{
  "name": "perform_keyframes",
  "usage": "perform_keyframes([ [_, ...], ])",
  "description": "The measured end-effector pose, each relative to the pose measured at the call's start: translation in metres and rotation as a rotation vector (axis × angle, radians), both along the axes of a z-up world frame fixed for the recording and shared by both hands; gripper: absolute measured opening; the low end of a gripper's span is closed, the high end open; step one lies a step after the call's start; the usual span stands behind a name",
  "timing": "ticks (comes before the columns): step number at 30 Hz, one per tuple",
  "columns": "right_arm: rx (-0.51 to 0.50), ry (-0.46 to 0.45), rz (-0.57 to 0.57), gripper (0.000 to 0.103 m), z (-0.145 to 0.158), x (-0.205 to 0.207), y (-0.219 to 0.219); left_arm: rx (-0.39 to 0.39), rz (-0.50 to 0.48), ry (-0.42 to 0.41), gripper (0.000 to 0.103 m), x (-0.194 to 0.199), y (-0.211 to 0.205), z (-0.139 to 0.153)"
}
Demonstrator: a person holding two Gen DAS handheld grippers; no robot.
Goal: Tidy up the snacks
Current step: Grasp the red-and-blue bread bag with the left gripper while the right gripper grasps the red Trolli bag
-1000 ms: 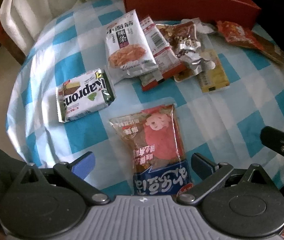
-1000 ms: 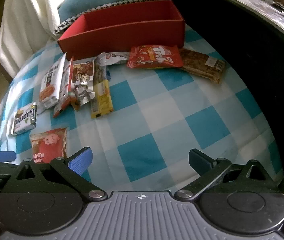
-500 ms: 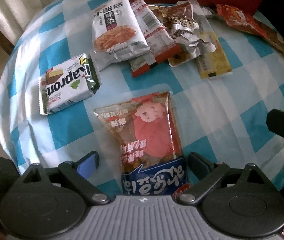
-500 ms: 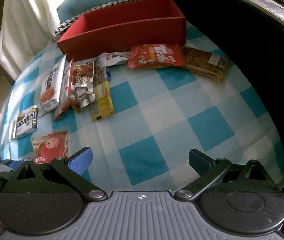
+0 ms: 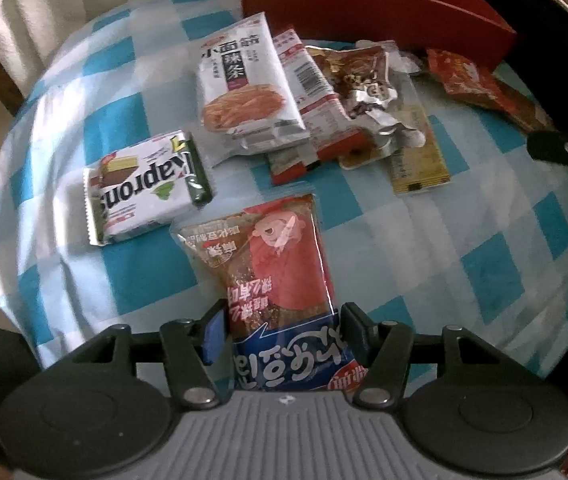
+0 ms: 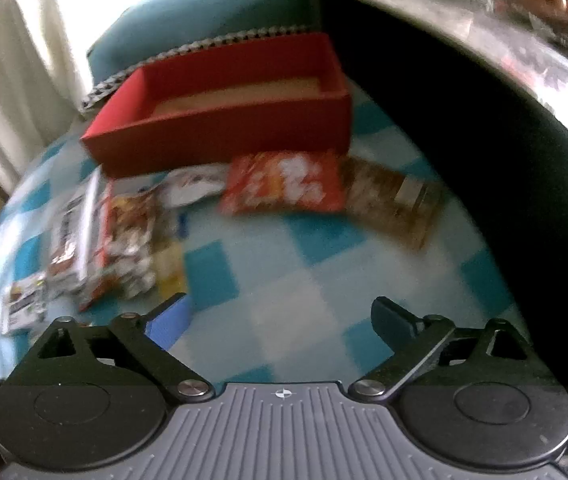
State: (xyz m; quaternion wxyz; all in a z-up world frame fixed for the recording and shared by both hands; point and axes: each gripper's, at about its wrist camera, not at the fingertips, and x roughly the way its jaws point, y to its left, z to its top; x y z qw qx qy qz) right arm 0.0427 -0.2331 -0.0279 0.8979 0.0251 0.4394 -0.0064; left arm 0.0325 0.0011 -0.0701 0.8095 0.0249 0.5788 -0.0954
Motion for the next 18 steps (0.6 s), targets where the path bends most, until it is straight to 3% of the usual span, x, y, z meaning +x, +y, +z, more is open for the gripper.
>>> perform_keyframes([
  [3,-0.172,-0.023,0.181,0.098,0.005,0.023,0.000,-0.017,-0.014,0.011,0.053,0.001,-0.003,0.002],
  [8,-0.298,0.003,0.445,0.098,0.005,0.069,-0.002,-0.017,-0.028,0.015,0.053,0.006,-0.009,0.001],
  [12,-0.248,0.112,0.576,0.098,-0.013,0.116,0.000,-0.017,-0.033,0.011,0.054,0.010,-0.010,0.001],
  [18,-0.135,0.185,0.612,0.099,-0.038,0.135,0.005,-0.014,-0.035,0.010,0.055,0.017,-0.012,0.001],
])
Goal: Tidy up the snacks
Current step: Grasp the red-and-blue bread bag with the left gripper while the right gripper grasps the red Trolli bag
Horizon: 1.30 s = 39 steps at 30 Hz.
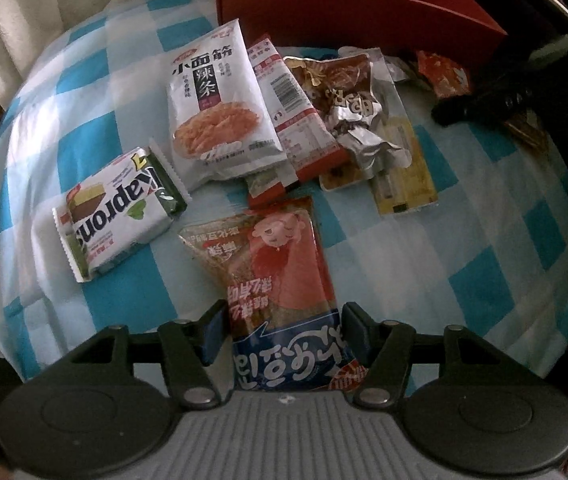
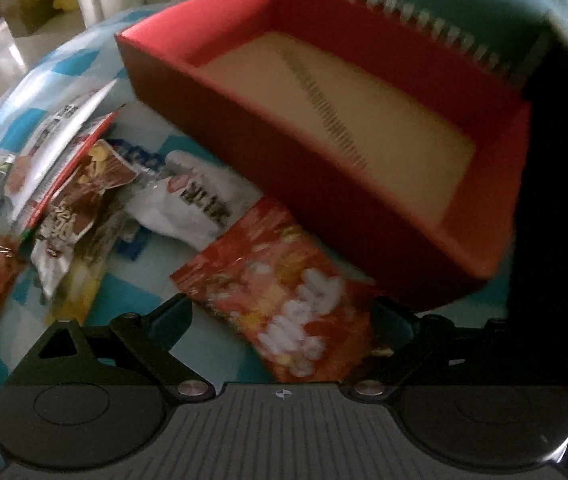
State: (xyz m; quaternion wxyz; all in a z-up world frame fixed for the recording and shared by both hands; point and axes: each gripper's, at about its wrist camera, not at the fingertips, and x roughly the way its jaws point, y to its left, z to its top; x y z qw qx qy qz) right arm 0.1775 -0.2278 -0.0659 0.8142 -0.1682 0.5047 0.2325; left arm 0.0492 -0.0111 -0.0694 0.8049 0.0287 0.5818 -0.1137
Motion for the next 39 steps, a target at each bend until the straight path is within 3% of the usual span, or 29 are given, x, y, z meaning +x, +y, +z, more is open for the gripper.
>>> perform_keyframes([
  [6,0.202,0.198,0.131,0.098,0.015,-0.061,0.020,-0.008,-0.004,0.000,0.055,-0.001,0.001,0.000],
  [8,0.172,0.158,0.130,0.098,0.024,-0.075,0.025,-0.015,-0.002,0.001,0.055,-0.003,0.003,0.001],
  [11,0.047,0.059,0.012,0.100,0.022,-0.072,0.028,-0.016,0.003,0.000,0.055,-0.003,0.004,0.001],
  [15,0.051,0.029,-0.173,0.099,0.005,-0.050,0.029,-0.019,0.004,-0.005,0.055,-0.004,0.005,0.001],
  [21,0.018,0.015,-0.206,0.101,-0.013,-0.050,0.049,-0.004,0.002,-0.010,0.056,-0.003,0.002,0.001],
  [25,0.062,0.012,-0.288,0.103,-0.013,-0.048,0.037,-0.002,-0.014,-0.014,0.057,-0.005,0.001,0.000],
  [32,0.055,0.016,-0.249,0.103,-0.015,-0.058,0.037,0.026,-0.073,-0.038,0.066,-0.012,-0.006,-0.005],
  [34,0.054,0.016,-0.278,0.097,-0.009,-0.054,0.031,0.042,-0.098,-0.057,0.066,-0.017,-0.007,-0.007],
  [39,0.038,-0.020,-0.291,0.070,-0.003,-0.050,0.020,0.048,-0.089,-0.061,0.064,-0.022,-0.003,-0.006],
])
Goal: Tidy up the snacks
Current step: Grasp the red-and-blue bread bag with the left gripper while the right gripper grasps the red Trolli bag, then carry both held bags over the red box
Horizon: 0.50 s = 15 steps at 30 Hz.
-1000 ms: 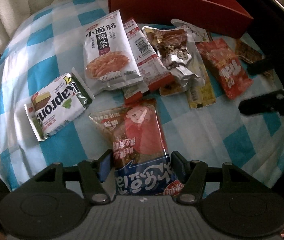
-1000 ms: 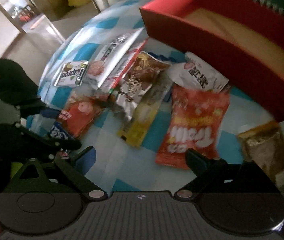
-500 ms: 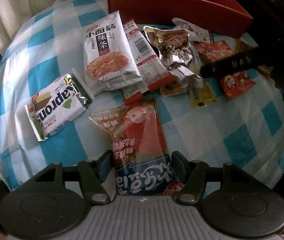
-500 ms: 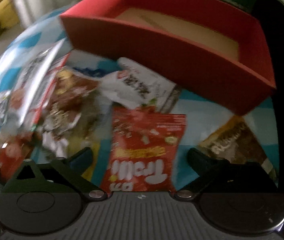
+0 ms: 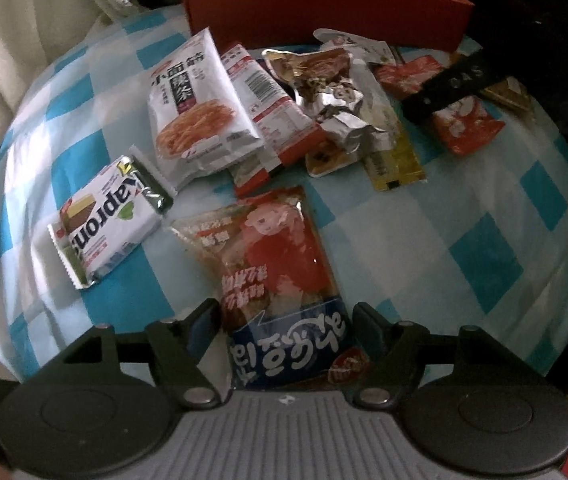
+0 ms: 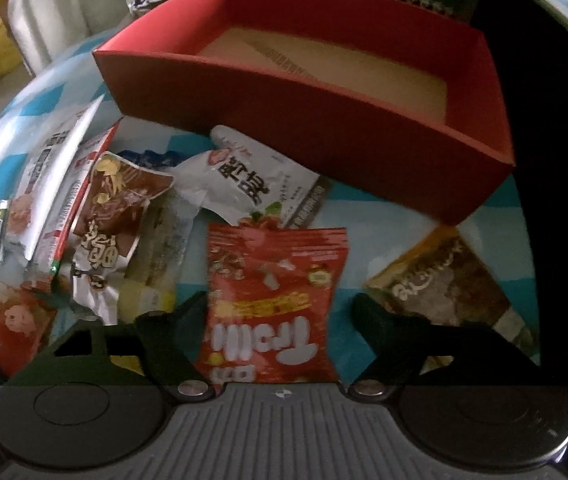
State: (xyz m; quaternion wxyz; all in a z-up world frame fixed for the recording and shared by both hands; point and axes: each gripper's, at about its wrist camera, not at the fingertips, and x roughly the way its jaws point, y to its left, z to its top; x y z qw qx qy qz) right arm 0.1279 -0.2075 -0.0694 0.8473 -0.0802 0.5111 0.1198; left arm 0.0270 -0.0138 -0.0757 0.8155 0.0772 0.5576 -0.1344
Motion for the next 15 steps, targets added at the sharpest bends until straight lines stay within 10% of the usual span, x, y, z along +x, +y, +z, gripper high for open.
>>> perform_keyframes([
  [15,0.131,-0.018,-0.082,0.063,0.026,-0.063,-0.029,-0.069,0.090,-0.033,0.048,0.004,0.021,0.023],
])
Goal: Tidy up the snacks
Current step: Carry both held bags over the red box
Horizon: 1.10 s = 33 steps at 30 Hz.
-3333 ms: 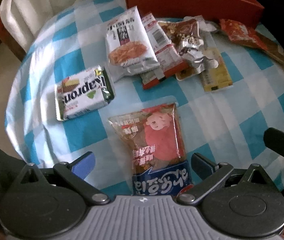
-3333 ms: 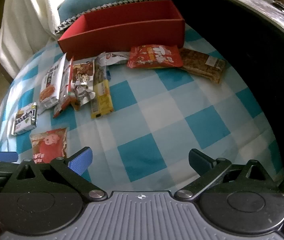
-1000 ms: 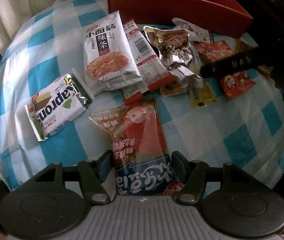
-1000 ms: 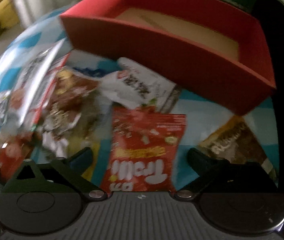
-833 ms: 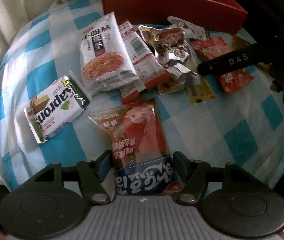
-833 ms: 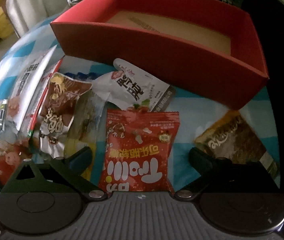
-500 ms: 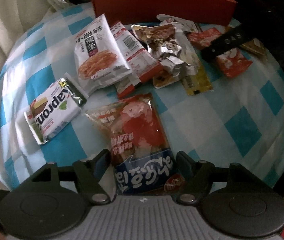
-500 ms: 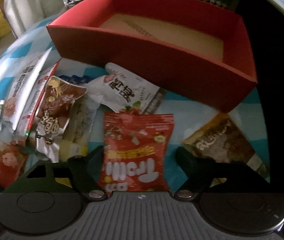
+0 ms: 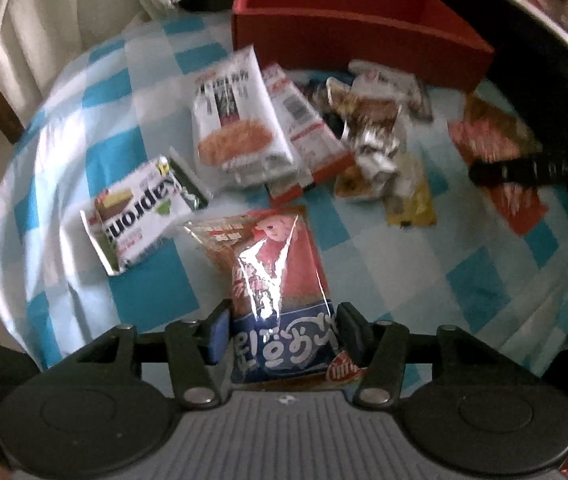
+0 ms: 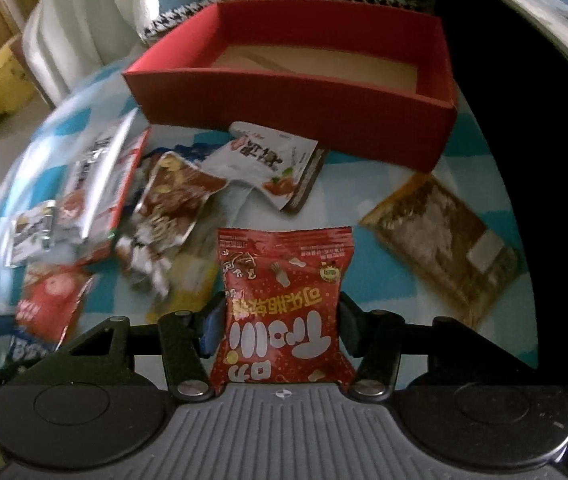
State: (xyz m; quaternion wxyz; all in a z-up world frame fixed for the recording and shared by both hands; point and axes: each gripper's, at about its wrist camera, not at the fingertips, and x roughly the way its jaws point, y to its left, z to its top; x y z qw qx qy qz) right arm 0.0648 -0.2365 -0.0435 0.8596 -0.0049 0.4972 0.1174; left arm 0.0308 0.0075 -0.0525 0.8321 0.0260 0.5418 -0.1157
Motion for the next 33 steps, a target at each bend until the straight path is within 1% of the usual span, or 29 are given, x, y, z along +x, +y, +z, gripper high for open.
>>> perform_keyframes([
  [2,0.024,-0.003,-0.018,0.063,0.001,-0.008,-0.001,-0.019,-0.003,-0.019,0.048,0.000,0.004,0.006],
  [4,0.043,-0.005,-0.028,0.063,0.003,-0.017,0.001,-0.019,-0.003,-0.017,0.048,-0.001,0.006,0.006],
  [6,0.048,0.000,-0.018,0.063,0.002,-0.024,0.007,-0.023,0.001,0.014,0.048,-0.001,0.008,-0.001],
  [8,0.028,0.019,0.000,0.063,-0.003,-0.027,0.014,-0.026,0.002,0.041,0.049,-0.002,0.007,-0.007],
  [10,-0.002,0.050,0.023,0.063,-0.013,-0.028,0.021,-0.011,0.025,0.079,0.049,0.001,0.007,-0.015],
  [11,-0.017,0.058,0.029,0.063,-0.017,-0.029,0.023,-0.008,0.033,0.093,0.051,0.002,0.008,-0.018],
  [13,-0.030,0.072,0.033,0.063,-0.021,-0.029,0.025,-0.016,0.050,0.091,0.058,0.004,0.007,-0.020],
  [14,-0.029,0.073,0.032,0.064,-0.022,-0.028,0.025,-0.001,0.047,0.087,0.066,0.006,0.004,-0.021],
  [15,-0.031,0.073,0.032,0.064,-0.022,-0.027,0.025,0.010,0.035,0.090,0.077,0.007,-0.001,-0.023],
  [17,-0.040,0.076,0.030,0.066,-0.025,-0.025,0.025,0.026,0.018,0.093,0.086,0.007,-0.011,-0.027],
  [18,-0.050,0.079,0.028,0.068,-0.027,-0.023,0.025,0.051,0.005,0.092,0.088,0.007,-0.017,-0.029],
  [20,-0.067,0.083,0.037,0.072,-0.032,-0.021,0.028,0.114,-0.014,0.069,0.086,0.004,-0.028,-0.033],
  [21,-0.080,0.073,0.046,0.072,-0.032,-0.023,0.030,0.132,-0.025,0.056,0.081,0.003,-0.030,-0.032],
  [22,-0.092,0.067,0.053,0.072,-0.033,-0.024,0.031,0.131,-0.031,0.044,0.074,0.002,-0.030,-0.031],
  [23,-0.103,0.063,0.057,0.069,-0.034,-0.026,0.032,0.126,-0.024,0.028,0.050,0.001,-0.029,-0.026],
  [24,-0.107,0.060,0.063,0.067,-0.033,-0.028,0.032,0.103,-0.024,0.026,0.047,0.001,-0.026,-0.022],
  [25,-0.094,0.065,0.061,0.066,-0.031,-0.028,0.030,0.087,-0.013,0.030,0.045,0.001,-0.023,-0.019],
  [27,-0.063,0.075,0.053,0.062,-0.029,-0.030,0.027,0.089,0.002,0.032,0.044,0.000,-0.018,-0.017],
  [29,-0.052,0.068,0.050,0.061,-0.026,-0.032,0.026,0.080,0.009,0.028,0.043,-0.002,-0.014,-0.013],
  [31,-0.034,0.048,0.044,0.061,-0.019,-0.035,0.025,0.047,0.014,0.001,0.043,-0.004,-0.011,-0.001],
  [33,-0.016,0.027,0.033,0.061,-0.011,-0.036,0.023,0.045,0.013,-0.036,0.043,-0.005,-0.011,0.010],
])
